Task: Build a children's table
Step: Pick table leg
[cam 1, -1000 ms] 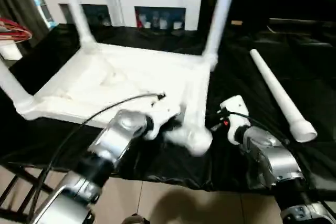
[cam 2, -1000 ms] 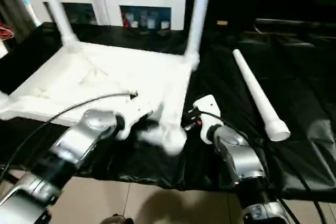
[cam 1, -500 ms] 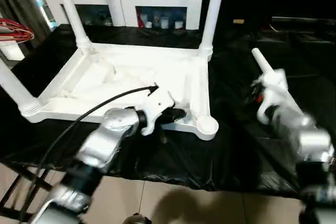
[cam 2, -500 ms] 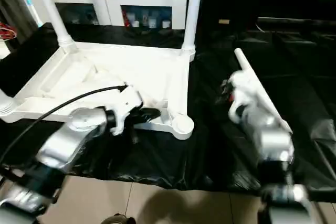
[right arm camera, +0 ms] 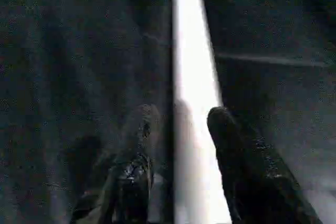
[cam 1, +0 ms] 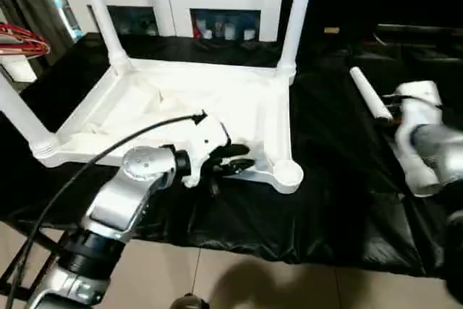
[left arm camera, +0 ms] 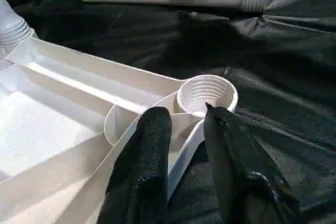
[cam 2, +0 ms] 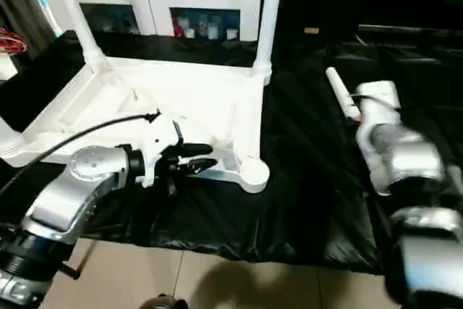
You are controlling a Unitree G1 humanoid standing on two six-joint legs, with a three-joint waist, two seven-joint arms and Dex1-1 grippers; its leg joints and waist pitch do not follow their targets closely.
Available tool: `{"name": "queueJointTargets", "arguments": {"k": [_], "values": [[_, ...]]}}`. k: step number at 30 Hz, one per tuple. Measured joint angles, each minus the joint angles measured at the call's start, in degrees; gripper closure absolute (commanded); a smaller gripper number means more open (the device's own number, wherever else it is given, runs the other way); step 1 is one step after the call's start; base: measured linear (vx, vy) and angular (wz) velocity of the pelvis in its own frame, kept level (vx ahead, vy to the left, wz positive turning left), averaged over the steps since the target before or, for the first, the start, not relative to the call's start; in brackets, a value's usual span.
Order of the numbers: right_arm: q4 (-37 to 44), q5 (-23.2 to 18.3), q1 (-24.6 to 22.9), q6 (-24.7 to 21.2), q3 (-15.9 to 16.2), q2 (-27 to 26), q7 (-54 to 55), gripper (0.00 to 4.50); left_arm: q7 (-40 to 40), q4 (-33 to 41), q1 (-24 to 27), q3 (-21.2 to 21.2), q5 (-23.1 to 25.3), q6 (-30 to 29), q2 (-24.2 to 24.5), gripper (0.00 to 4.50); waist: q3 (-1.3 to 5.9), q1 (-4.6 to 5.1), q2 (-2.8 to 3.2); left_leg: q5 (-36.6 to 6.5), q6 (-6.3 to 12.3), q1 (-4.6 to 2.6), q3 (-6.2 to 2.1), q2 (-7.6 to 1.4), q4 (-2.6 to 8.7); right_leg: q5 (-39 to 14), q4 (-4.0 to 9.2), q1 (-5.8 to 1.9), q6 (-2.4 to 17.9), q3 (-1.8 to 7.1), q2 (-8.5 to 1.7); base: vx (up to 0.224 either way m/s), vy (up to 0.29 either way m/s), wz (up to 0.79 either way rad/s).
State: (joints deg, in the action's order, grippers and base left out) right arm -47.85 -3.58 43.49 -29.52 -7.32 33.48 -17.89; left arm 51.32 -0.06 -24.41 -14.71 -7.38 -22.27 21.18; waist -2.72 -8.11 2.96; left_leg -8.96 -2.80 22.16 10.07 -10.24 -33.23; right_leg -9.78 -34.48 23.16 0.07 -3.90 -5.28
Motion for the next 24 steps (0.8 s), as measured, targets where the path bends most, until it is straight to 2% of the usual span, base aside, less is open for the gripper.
{"name": "queueJointTargets", "arguments": {"k": [2, 3, 4, 7, 10, 12, 13, 15, 18, 19, 22, 24], "values": [[-3.7, 0.0, 1.6, 0.1, -0.2, 0.5, -0.5, 2.33, 0.7, 0.6, 0.0, 0.0, -0.2, -0.7, -0.1, 2.78, -0.02, 0.21, 0.07, 0.0, 0.0, 0.02, 0.01, 0.0, -0.11, 0.0, -0.06, 0.02, 0.0, 0.01, 0.0, 0.0, 0.0, 0.0], [-5.3, 0.0, 2.2, 0.1, -0.2, 0.8, -0.8, 2.08, 0.8, 1.0, 0.0, 0.0, -0.4, -1.1, 0.0, 2.47, -0.03, 0.22, 0.08, 0.0, 0.0, 0.02, 0.01, -0.01, -0.15, 0.0, -0.1, 0.03, 0.0, 0.01, 0.0, 0.0, 0.0, 0.0], [-8.0, 0.3, 3.5, 0.2, -0.2, 1.4, -1.0, 2.01, 1.1, 1.8, 0.0, 0.0, -0.9, -1.7, 0.2, 2.4, -0.03, 0.17, 0.09, 0.0, 0.0, 0.02, 0.0, -0.03, -0.22, 0.0, -0.19, 0.04, 0.0, 0.01, 0.0, 0.0, 0.0, 0.0], [-11.6, 0.9, 5.5, 0.4, -0.2, 2.0, -1.2, 1.97, 1.9, 3.0, 0.0, -0.1, -1.9, -2.8, 1.0, 2.4, -0.04, 0.12, 0.1, 0.0, 0.0, 0.02, 0.0, -0.07, -0.38, 0.0, -0.43, 0.1, 0.0, 0.01, 0.0, 0.0, 0.0, 0.0], [-15.0, 1.4, 7.0, 0.0, 0.5, 2.6, -2.4, 1.59, 2.9, 4.1, 0.0, -0.4, -2.5, -3.8, 1.5, 2.0, -0.05, 0.04, 0.1, 0.0, -0.01, 0.01, -0.01, -0.09, -0.53, 0.0, -0.53, 0.1, 0.0, 0.01, 0.0, 0.0, 0.0, 0.0], [-17.5, 2.0, 7.7, -0.4, 0.9, 2.8, -2.8, 1.58, 3.4, 4.3, 0.1, -0.7, -2.5, -3.8, 2.1, 2.04, -0.05, 0.04, 0.1, 0.0, -0.01, 0.02, -0.02, -0.09, -0.59, 0.0, -0.55, 0.09, 0.0, 0.02, 0.0, 0.0, 0.0, 0.0], [-18.3, 2.1, 7.8, -0.6, 1.0, 2.8, -2.8, 1.38, 3.4, 4.3, 0.1, -0.8, -2.5, -3.8, 2.1, 1.96, -0.05, 0.04, 0.1, 0.0, -0.01, 0.02, -0.01, -0.09, -0.6, 0.0, -0.55, 0.09, 0.0, 0.03, 0.0, 0.0, 0.0, 0.0], [-20.5, 2.0, 8.3, -1.7, 1.0, 2.8, -4.3, 1.18, 3.3, 4.3, 0.2, -0.9, -2.5, -3.8, 2.1, 1.55, -0.05, 0.06, 0.1, 0.0, 0.0, 0.03, -0.01, -0.09, -0.62, 0.0, -0.55, 0.09, 0.0, 0.04, 0.0, 0.0, 0.0, 0.0], [-22.7, 2.0, 8.6, -3.6, 0.9, 2.8, -6.2, 1.18, 3.3, 4.6, 0.2, -1.0, -2.5, -4.0, 2.4, 1.62, -0.06, 0.06, 0.1, 0.0, 0.0, 0.05, -0.02, -0.1, -0.61, 0.0, -0.55, 0.09, 0.0, 0.02, 0.0, 0.0, 0.0, 0.0], [-22.9, 2.0, 8.7, -3.8, 0.9, 2.8, -6.3, 1.18, 3.3, 4.8, 0.2, -1.0, -2.5, -4.1, 2.5, 1.37, -0.06, 0.06, 0.1, 0.0, 0.0, 0.05, -0.02, -0.1, -0.6, 0.0, -0.55, 0.1, 0.0, 0.02, 0.0, 0.0, 0.0, 0.0], [-24.3, 2.1, 9.7, -4.7, 1.0, 3.0, -7.3, 1.18, 3.5, 5.7, 0.2, -1.0, -2.6, -4.9, 2.8, 1.18, -0.06, 0.05, 0.09, 0.0, 0.0, 0.05, -0.02, -0.11, -0.61, 0.0, -0.56, 0.1, 0.0, 0.01, 0.0, 0.0, 0.0, 0.0], [-25.1, 2.1, 10.2, -5.4, 1.0, 3.1, -8.1, 1.54, 3.6, 6.0, 0.2, -1.1, -2.9, -5.1, 3.3, 1.06, -0.07, 0.02, 0.07, 0.0, 0.0, 0.04, -0.02, -0.11, -0.61, 0.0, -0.56, 0.1, 0.0, 0.02, 0.0, 0.0, 0.0, 0.0]]}}
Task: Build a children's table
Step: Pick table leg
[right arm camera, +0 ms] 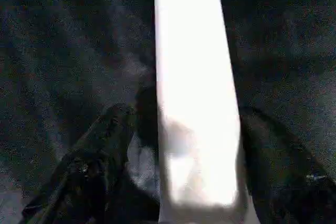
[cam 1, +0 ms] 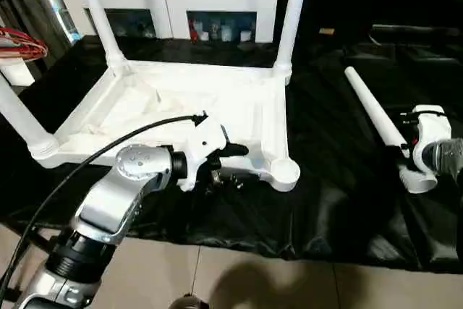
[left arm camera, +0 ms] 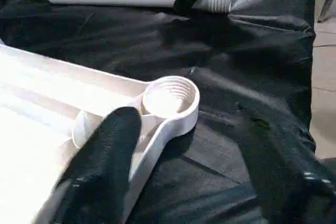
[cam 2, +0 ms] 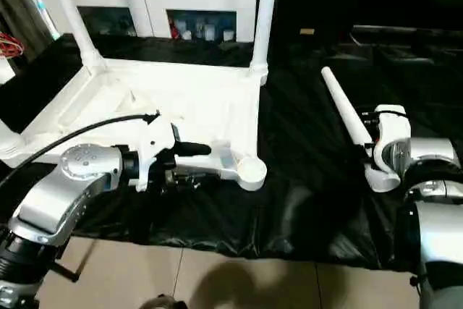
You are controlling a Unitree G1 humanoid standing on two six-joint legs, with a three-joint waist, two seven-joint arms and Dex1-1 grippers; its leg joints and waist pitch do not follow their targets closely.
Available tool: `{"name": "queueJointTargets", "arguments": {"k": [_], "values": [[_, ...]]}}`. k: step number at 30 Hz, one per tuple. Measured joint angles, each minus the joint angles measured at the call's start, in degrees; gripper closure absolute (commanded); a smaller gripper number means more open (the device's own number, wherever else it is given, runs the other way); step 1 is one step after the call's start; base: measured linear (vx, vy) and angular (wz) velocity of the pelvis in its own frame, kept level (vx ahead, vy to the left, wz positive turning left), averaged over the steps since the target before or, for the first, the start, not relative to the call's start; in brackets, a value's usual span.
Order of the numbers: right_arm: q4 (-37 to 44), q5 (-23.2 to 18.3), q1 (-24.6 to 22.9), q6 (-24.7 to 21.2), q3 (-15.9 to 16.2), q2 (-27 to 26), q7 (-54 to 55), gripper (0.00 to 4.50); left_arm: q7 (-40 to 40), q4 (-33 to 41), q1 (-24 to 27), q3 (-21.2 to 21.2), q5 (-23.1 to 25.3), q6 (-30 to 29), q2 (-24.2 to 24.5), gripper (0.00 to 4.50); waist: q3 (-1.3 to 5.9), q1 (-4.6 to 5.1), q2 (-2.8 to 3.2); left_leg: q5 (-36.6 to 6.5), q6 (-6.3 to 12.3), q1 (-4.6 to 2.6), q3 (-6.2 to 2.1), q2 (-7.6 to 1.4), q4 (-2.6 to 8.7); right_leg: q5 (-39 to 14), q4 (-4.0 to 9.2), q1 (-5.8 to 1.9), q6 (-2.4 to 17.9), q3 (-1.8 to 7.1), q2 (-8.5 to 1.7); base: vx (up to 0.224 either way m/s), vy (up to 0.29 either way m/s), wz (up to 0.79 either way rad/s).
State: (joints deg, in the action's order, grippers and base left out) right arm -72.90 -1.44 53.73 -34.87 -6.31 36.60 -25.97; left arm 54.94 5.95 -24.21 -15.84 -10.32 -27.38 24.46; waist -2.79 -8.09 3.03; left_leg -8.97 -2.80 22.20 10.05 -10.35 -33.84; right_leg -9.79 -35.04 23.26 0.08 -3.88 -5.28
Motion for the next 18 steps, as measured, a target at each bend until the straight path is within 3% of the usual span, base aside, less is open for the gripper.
{"name": "queueJointTargets", "arguments": {"k": [2, 10, 18], "values": [[-0.4, 0.1, 0.1, -0.1, 0.0, 0.0, -0.4, 1.54, 0.5, 0.2, 0.0, 0.0, -0.1, -0.2, 0.2, 1.06, -0.02, 0.0, -0.03, 0.0, 0.0, 0.01, 0.0, 0.0, -0.01, 0.0, 0.0, 0.0, 0.0, 0.0, 0.0, 0.0, 0.0, 0.0], [-2.0, 0.1, 0.5, -0.1, 0.0, 1.2, -0.8, 2.34, 2.1, 1.9, 1.2, -0.4, -1.3, -1.6, 1.7, 1.06, -0.1, -0.05, -0.17, 0.0, 0.0, 0.02, 0.0, 0.0, -0.01, 0.0, -0.01, 0.0, 0.0, 0.0, 0.0, 0.0, 0.0, 0.0], [-2.5, -0.3, 0.4, -0.1, -1.8, 1.4, -0.3, 2.59, 1.3, 1.9, 1.2, -0.4, -1.3, -1.3, 1.3, 1.06, -0.11, -0.04, -0.19, 0.0, 0.0, 0.03, 0.0, 0.0, -0.02, 0.0, 0.0, 0.0, 0.0, 0.0, 0.0, 0.0, 0.0, 0.0]]}}
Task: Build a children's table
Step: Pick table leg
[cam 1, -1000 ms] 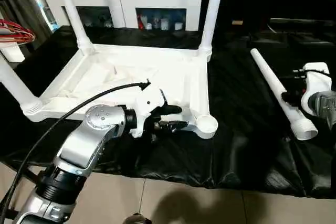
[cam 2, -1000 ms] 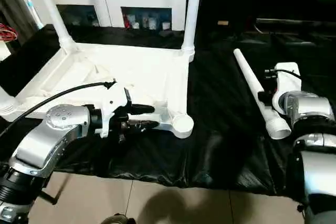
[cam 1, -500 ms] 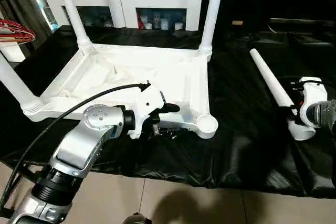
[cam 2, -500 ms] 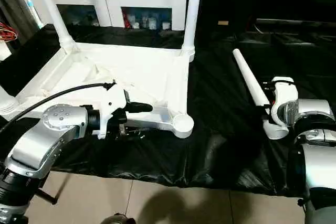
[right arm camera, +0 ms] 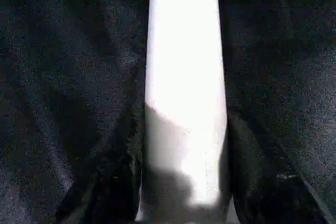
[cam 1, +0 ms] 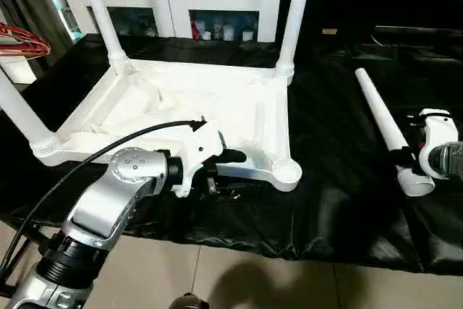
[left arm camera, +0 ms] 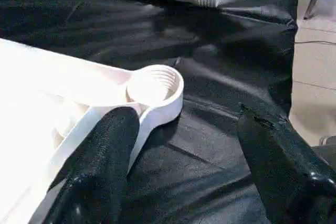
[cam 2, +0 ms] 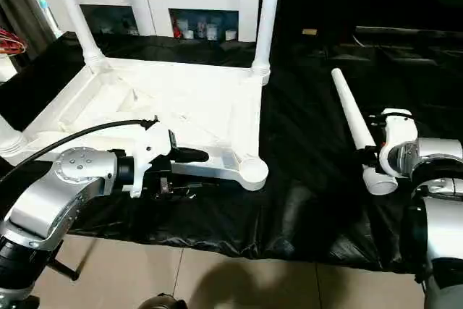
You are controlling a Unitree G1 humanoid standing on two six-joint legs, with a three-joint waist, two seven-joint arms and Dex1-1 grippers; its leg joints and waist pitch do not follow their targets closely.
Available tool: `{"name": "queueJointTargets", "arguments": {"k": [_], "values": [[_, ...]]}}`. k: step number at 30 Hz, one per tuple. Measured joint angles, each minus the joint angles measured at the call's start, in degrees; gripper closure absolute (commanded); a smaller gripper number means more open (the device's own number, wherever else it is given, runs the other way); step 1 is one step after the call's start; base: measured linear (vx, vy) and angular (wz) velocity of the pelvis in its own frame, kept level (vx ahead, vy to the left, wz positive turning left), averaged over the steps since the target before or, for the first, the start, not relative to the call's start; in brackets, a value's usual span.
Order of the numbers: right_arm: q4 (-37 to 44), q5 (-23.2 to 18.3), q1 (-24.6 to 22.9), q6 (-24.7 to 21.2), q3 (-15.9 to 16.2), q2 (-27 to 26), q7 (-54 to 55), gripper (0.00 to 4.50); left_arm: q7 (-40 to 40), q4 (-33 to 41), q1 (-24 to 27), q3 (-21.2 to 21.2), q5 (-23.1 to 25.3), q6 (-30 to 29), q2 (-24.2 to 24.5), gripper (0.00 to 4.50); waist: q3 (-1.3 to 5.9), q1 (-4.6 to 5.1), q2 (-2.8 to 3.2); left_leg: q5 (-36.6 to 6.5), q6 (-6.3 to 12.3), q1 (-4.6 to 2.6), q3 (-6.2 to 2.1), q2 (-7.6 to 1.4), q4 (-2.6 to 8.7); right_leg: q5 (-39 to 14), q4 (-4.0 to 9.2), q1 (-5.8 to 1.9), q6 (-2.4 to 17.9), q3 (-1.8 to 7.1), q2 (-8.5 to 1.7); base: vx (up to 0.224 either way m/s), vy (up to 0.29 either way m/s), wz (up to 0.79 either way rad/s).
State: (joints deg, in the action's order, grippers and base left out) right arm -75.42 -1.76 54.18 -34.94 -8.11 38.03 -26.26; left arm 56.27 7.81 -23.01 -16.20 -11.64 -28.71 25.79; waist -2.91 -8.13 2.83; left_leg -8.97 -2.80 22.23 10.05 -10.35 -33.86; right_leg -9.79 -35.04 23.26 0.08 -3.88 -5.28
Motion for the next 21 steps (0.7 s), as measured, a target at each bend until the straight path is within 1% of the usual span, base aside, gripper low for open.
{"name": "queueJointTargets", "arguments": {"k": [2, 5, 7, 9, 11, 12, 13, 15, 17, 18, 19, 21], "values": [[-0.1, -1.0, 0.0, 0.2, -1.3, 0.1, 0.7, 2.6, -1.6, -0.3, 0.0, 0.4, 0.0, 0.5, -1.5, 1.06, 0.0, 0.0, 0.01, 0.0, 0.0, 0.03, 0.0, 0.0, -0.02, 0.0, 0.0, 0.01, 0.0, 0.0, -0.01, 0.0, 0.0, 0.0], [-0.1, -3.3, -0.1, 1.2, -4.0, 0.1, 1.3, 2.61, -3.9, -1.0, -0.2, 0.8, 0.0, 1.8, -3.2, 1.06, 0.02, -0.03, 0.04, 0.0, 0.0, 0.03, 0.0, 0.0, -0.02, 0.0, 0.0, 0.02, 0.0, -0.01, 0.0, 0.0, 0.0, 0.0], [0.0, -5.5, -0.4, 2.2, -6.6, 0.3, 1.5, 2.61, -6.5, -2.7, -0.8, 2.2, 0.0, 2.5, -5.6, 1.06, -0.03, -0.05, 0.29, 0.0, 0.0, 0.05, 0.0, 0.01, -0.04, 0.0, 0.01, 0.02, 0.0, 0.0, 0.0, 0.0, 0.0, 0.0], [0.8, -9.2, -1.4, 4.0, -10.5, -0.2, 0.4, 2.61, -10.5, -4.8, -3.1, 4.3, -0.2, 2.6, -9.4, 1.06, -0.01, -0.08, 0.41, 0.0, 0.0, 0.06, -0.01, 0.0, -0.06, 0.0, 0.0, 0.02, 0.0, -0.03, 0.0, 0.0, 0.0, 0.0], [2.3, -12.0, -2.5, 5.2, -13.4, -1.3, -0.8, 2.61, -12.5, -5.5, -4.7, 5.5, -1.0, 2.6, -11.5, 1.06, 0.02, -0.13, 0.54, 0.0, 0.02, 0.08, -0.02, 0.0, -0.07, 0.0, 0.01, 0.02, 0.0, -0.04, 0.0, 0.0, 0.0, 0.0], [2.5, -12.7, -2.6, 5.5, -14.1, -1.7, -1.3, 2.61, -12.9, -5.5, -5.1, 5.6, -1.2, 2.6, -11.8, 1.06, 0.06, -0.05, 0.73, 0.0, 0.05, 0.08, -0.01, 0.0, -0.07, 0.0, 0.02, 0.02, 0.0, -0.02, 0.0, 0.0, 0.0, 0.0], [4.1, -14.6, -4.1, 6.3, -16.2, -2.1, -2.4, 2.61, -13.3, -6.0, -5.6, 6.1, -2.0, 2.6, -12.9, 1.06, 0.13, -0.14, 0.99, 0.0, 0.08, 0.11, -0.01, 0.0, -0.07, 0.0, 0.05, 0.02, 0.0, -0.06, -0.01, 0.0, 0.0, 0.0], [9.4, -18.6, -7.8, 8.5, -19.2, -4.8, -6.4, 2.61, -14.2, -7.3, -6.7, 6.9, -3.3, 1.9, -14.8, 1.06, 0.13, -0.16, 1.28, 0.0, 0.09, 0.19, -0.02, -0.02, -0.08, 0.0, 0.03, 0.09, 0.0, -0.08, 0.0, 0.0, 0.0, 0.0], [14.8, -21.4, -10.9, 9.4, -20.6, -7.8, -10.1, 2.61, -14.8, -8.3, -8.1, 7.0, -4.2, 1.3, -16.4, 1.06, 0.15, -0.19, 1.54, 0.0, 0.11, 0.27, -0.03, -0.04, -0.11, 0.0, 0.01, 0.15, 0.1, -0.12, 0.01, 0.0, 0.0, 0.0], [20.4, -23.9, -14.0, 10.3, -21.2, -9.9, -12.9, 2.62, -15.5, -9.3, -9.4, 7.4, -4.8, 0.9, -17.7, 1.06, 0.14, -0.42, 1.64, 0.0, 0.12, 0.35, -0.04, -0.07, -0.13, 0.0, 0.01, 0.19, 0.0, -0.16, 0.01, 0.0, 0.0, 0.0], [24.1, -25.6, -15.7, 10.6, -21.4, -11.7, -14.8, 2.62, -15.9, -9.8, -10.2, 7.8, -5.1, 0.8, -18.3, 1.06, 0.14, -0.48, 1.75, 0.0, 0.12, 0.38, -0.03, -0.08, -0.17, 0.0, -0.02, 0.24, 0.0, -0.14, 0.01, 0.0, 0.0, 0.0], [35.0, -30.6, -21.2, 10.1, -22.0, -15.0, -19.8, 2.62, -17.1, -12.0, -13.1, 9.8, -7.0, -0.7, -20.7, 1.06, 0.14, -1.02, 1.84, 0.0, 0.14, 0.5, -0.05, -0.09, -0.2, 0.0, -0.03, 0.31, 0.0, -0.17, 0.01, 0.0, 0.0, 0.0]]}}
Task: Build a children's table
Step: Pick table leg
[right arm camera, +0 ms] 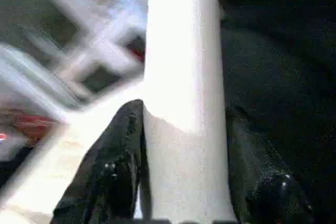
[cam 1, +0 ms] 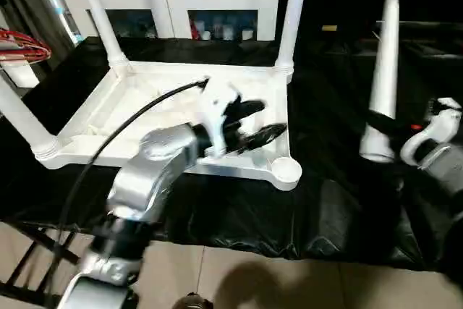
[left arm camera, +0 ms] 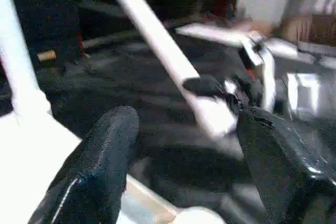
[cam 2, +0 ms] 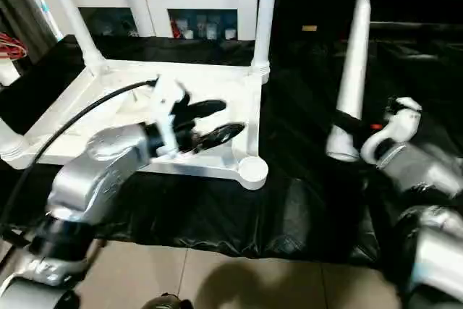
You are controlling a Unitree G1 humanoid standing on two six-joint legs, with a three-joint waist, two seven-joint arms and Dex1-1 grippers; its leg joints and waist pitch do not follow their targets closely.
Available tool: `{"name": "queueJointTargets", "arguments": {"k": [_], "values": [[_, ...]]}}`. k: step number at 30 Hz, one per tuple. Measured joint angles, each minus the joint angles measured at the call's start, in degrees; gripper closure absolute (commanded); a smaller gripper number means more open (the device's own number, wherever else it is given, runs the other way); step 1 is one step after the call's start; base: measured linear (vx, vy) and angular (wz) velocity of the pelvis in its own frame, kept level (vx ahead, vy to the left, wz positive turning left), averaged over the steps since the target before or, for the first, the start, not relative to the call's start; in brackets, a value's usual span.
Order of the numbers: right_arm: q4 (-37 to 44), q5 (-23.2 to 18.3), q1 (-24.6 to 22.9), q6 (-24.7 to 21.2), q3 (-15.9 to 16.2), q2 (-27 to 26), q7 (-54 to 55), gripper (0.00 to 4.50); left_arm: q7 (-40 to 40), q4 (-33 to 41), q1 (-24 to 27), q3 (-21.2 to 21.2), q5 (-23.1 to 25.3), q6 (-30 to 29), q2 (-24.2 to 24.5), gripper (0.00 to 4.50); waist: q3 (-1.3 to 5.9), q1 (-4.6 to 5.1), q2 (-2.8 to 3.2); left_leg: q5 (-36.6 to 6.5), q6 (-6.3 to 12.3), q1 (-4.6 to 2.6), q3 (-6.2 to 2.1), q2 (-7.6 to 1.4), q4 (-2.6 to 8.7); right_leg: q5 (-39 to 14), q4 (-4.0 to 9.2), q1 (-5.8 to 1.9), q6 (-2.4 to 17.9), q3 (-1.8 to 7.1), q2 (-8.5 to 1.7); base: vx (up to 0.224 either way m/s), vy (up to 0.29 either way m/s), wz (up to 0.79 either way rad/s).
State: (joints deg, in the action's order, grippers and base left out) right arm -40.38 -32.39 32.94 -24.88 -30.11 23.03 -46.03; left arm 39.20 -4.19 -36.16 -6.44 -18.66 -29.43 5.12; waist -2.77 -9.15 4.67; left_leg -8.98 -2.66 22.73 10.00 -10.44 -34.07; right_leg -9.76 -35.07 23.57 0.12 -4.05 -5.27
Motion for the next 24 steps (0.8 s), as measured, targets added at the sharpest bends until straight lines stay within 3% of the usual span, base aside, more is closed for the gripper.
{"name": "queueJointTargets", "arguments": {"k": [3, 9, 15, 24], "values": [[15.8, -8.1, -7.1, -4.6, 2.0, -3.6, -7.5, 2.62, -0.9, -2.5, -5.0, 3.9, -5.0, -3.5, -2.7, 0.7, 0.02, -0.88, 0.03, 0.0, 0.29, 0.34, -0.03, -0.02, -0.19, 0.0, 0.01, 0.21, 0.0, -0.01, -0.01, 0.0, 0.0, 0.0], [27.2, -13.6, -11.2, -10.2, 6.3, -4.9, -12.3, 2.62, -1.5, -4.3, -7.9, 6.9, -10.3, -6.9, -5.4, 0.19, 0.0, -1.82, -0.18, -0.1, 0.24, 0.36, -0.01, -0.01, -0.39, -0.1, 0.02, 0.18, -0.1, 0.04, -0.04, 0.0, 0.0, 0.0], [33.3, -14.3, -14.7, -13.7, 11.4, -6.3, -13.1, 2.62, -2.4, -5.5, -9.7, 8.9, -13.7, -10.4, -7.6, 0.05, -0.05, -2.35, -0.47, -0.1, 0.23, 0.42, -0.01, 0.0, -0.36, -0.1, 0.08, 0.2, -0.3, 0.05, -0.05, 0.0, 0.0, 0.0], [35.9, -14.1, -14.8, -15.0, 16.7, -6.5, -12.7, 2.62, -4.4, -5.5, -9.7, 10.5, -17.5, -14.8, -8.4, 0.05, -0.09, -2.34, -0.85, -0.1, 0.23, 0.44, -0.02, 0.01, -0.31, -0.1, 0.09, 0.24, -0.4, 0.05, -0.05, 0.0, 0.0, 0.0]]}}
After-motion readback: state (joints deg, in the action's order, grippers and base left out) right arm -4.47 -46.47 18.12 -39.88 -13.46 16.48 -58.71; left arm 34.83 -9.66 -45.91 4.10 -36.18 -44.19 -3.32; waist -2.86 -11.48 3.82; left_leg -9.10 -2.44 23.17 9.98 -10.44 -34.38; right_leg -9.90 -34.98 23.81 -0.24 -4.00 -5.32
